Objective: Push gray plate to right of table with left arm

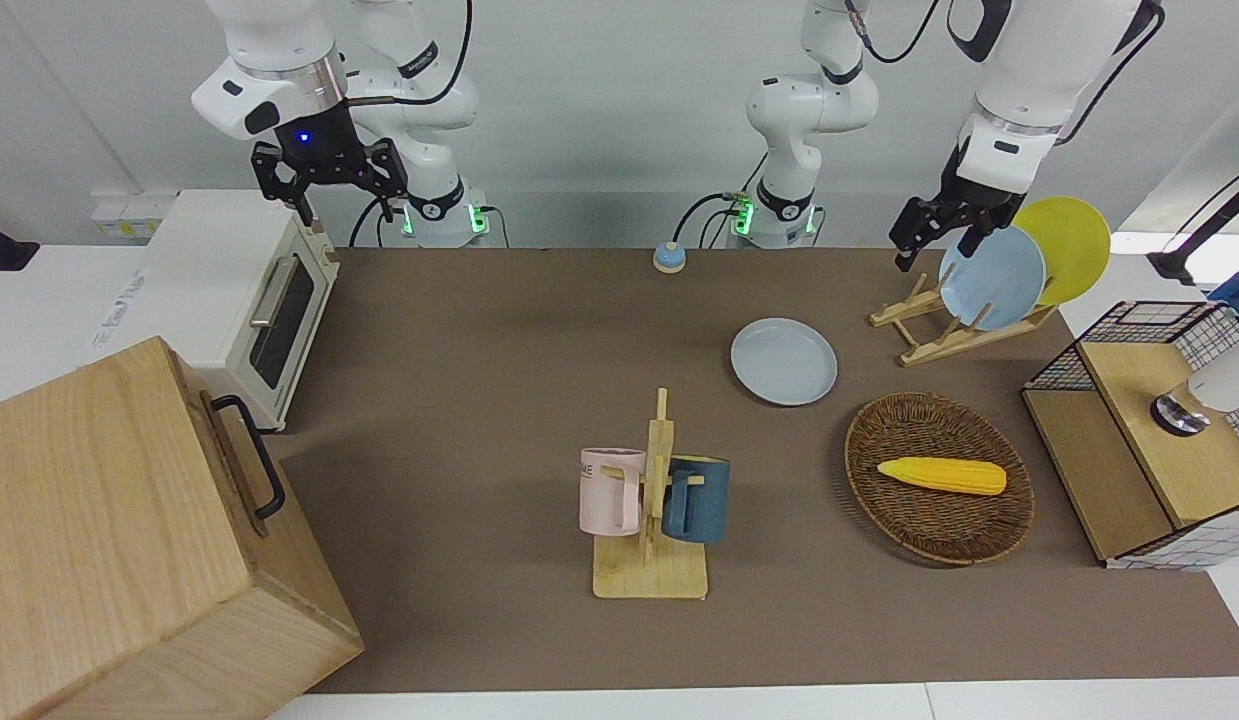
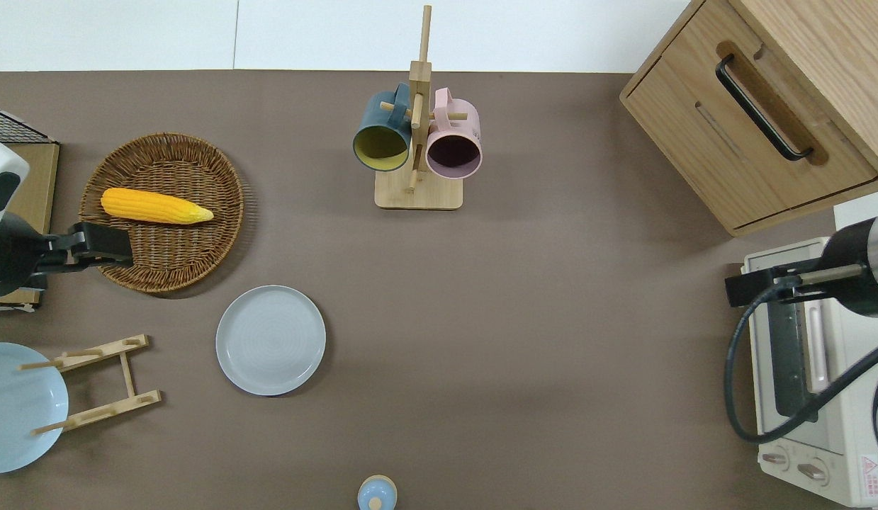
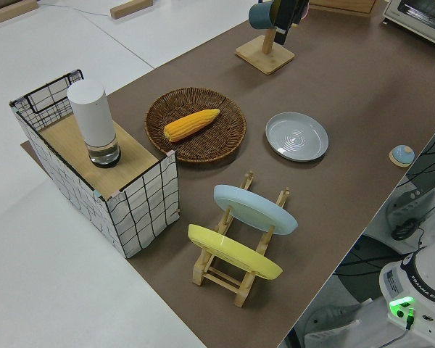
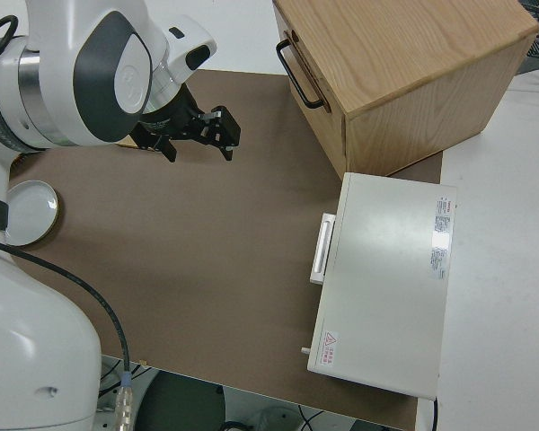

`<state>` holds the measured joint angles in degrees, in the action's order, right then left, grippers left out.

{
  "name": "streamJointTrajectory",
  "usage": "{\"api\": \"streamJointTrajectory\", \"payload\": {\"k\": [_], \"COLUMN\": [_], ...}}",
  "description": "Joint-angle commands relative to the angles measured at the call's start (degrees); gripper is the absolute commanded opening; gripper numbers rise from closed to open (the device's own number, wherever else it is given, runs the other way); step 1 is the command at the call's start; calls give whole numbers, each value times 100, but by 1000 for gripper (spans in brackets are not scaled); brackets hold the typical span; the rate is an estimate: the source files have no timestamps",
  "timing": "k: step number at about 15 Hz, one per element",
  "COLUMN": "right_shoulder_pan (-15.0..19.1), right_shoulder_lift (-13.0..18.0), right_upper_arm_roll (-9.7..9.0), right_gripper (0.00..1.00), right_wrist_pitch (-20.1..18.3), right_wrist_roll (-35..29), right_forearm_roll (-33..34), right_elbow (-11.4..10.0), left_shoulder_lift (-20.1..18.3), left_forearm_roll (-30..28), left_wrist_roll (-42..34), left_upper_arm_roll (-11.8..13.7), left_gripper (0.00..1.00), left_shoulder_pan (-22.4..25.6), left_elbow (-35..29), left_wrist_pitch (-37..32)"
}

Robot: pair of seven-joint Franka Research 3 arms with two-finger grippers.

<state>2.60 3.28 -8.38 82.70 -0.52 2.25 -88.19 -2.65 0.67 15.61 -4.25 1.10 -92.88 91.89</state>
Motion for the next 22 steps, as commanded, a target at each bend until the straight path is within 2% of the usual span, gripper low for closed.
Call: {"api": "streamJointTrajectory", "payload": {"k": [1, 6, 9, 16, 18, 22], "right_shoulder_pan": [39, 39, 39, 39, 39, 39], "right_shoulder_lift": [41, 41, 41, 41, 41, 41], "right_upper_arm_roll": [-14, -14, -14, -6, -5, -14], "right_gripper": [996, 996, 996, 996, 996, 996], "right_wrist_pitch": [-8, -8, -8, -8, -8, -8], "right_wrist_roll": [113, 113, 113, 113, 113, 113], "right_forearm_roll": [-14, -14, -14, -14, -14, -14], "right_elbow": [-23, -23, -23, -23, -23, -23], "left_shoulder_lift": [19, 19, 45, 54, 63, 72], "left_forearm_roll": [47, -136, -181, -190, -190, -199], "left_wrist_roll": [-76, -76, -93, -93, -242, -997], "left_upper_arm_roll": [-23, 12, 39, 135, 127, 135], "left_gripper": [993, 993, 993, 993, 993, 993], "left_shoulder_pan": [39, 39, 109, 119, 119, 127], "left_elbow": [24, -345, -827, -1706, -1987, -2725], "left_wrist_pitch": [-92, -66, 75, 865, 1094, 1796]}}
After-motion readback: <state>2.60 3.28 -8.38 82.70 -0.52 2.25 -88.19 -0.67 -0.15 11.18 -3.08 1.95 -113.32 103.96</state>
